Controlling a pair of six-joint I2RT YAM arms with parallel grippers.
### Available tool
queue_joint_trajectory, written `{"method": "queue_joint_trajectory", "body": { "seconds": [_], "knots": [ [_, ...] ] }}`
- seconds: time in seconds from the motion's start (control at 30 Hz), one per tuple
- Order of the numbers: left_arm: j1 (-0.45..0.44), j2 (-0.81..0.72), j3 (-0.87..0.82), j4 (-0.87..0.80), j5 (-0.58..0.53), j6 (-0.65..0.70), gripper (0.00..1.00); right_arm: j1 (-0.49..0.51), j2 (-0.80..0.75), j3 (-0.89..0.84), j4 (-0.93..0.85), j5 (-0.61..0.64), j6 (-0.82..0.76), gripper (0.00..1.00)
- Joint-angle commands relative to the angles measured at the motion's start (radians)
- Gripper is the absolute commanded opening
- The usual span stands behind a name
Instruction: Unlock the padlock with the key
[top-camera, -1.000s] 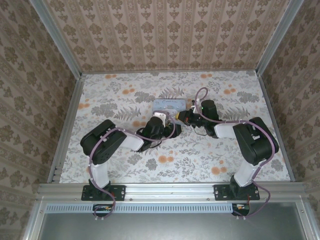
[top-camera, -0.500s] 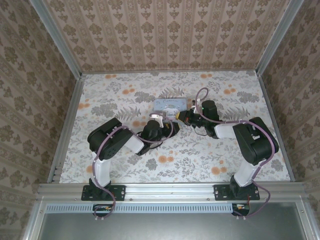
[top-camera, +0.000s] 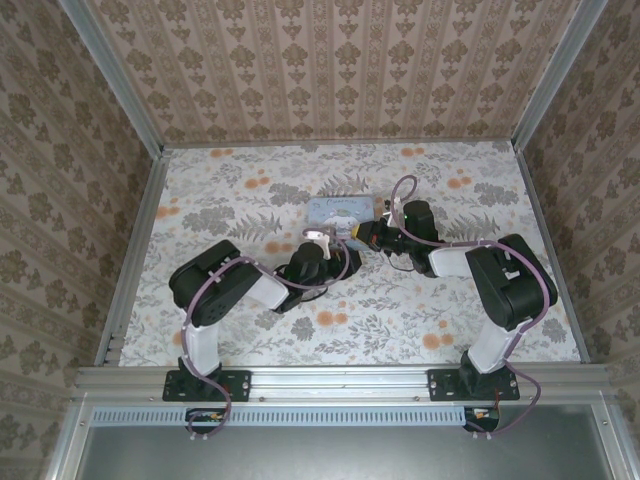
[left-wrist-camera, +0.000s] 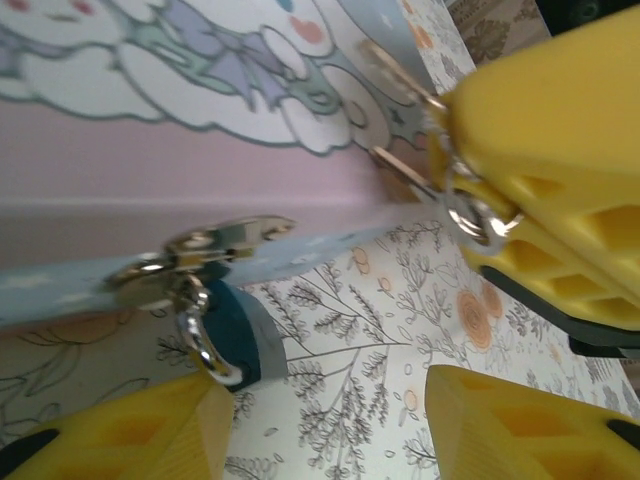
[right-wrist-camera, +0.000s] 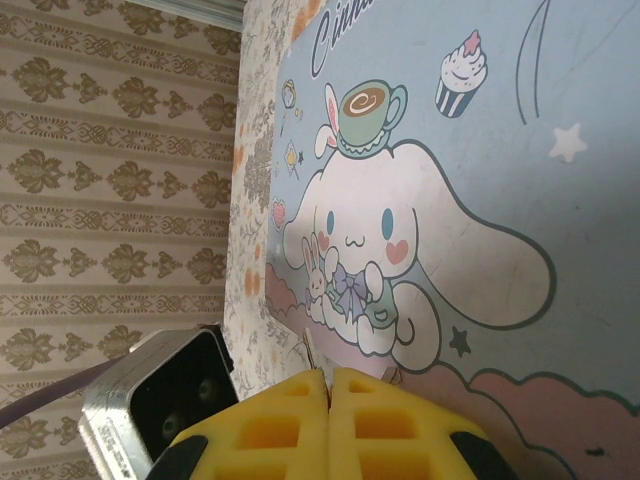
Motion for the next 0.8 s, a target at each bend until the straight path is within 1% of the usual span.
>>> {"method": "queue_joint_trajectory", "body": {
  "seconds": [0.0, 0.4, 0.5, 0.63, 0.77],
  "knots": [
    [-0.003, -0.008, 0.031, -0.054, -0.017, 0.026, 0.55, -0.003, 0.027, -0.016, 0.008, 0.014, 0.02, 0.0],
    [0.003, 0.049, 0.033, -0.033, -0.09, -0.017, 0.56, -0.003, 0.026, -0.021, 0.019, 0.011, 0.027, 0.0],
    [0.005, 0.055, 0.038, -0.034, -0.094, -0.02, 0.53, -0.003, 0.028, -0.023, 0.021, 0.011, 0.026, 0.0],
    [0.008, 0.055, 0.039, -0.03, -0.103, -0.023, 0.44, -0.003, 0.03, -0.024, 0.024, 0.011, 0.027, 0.0],
    [0.011, 0.05, 0.044, -0.037, -0.11, -0.025, 0.38, -0.003, 0.03, -0.025, 0.027, 0.009, 0.027, 0.0]
  ]
}}
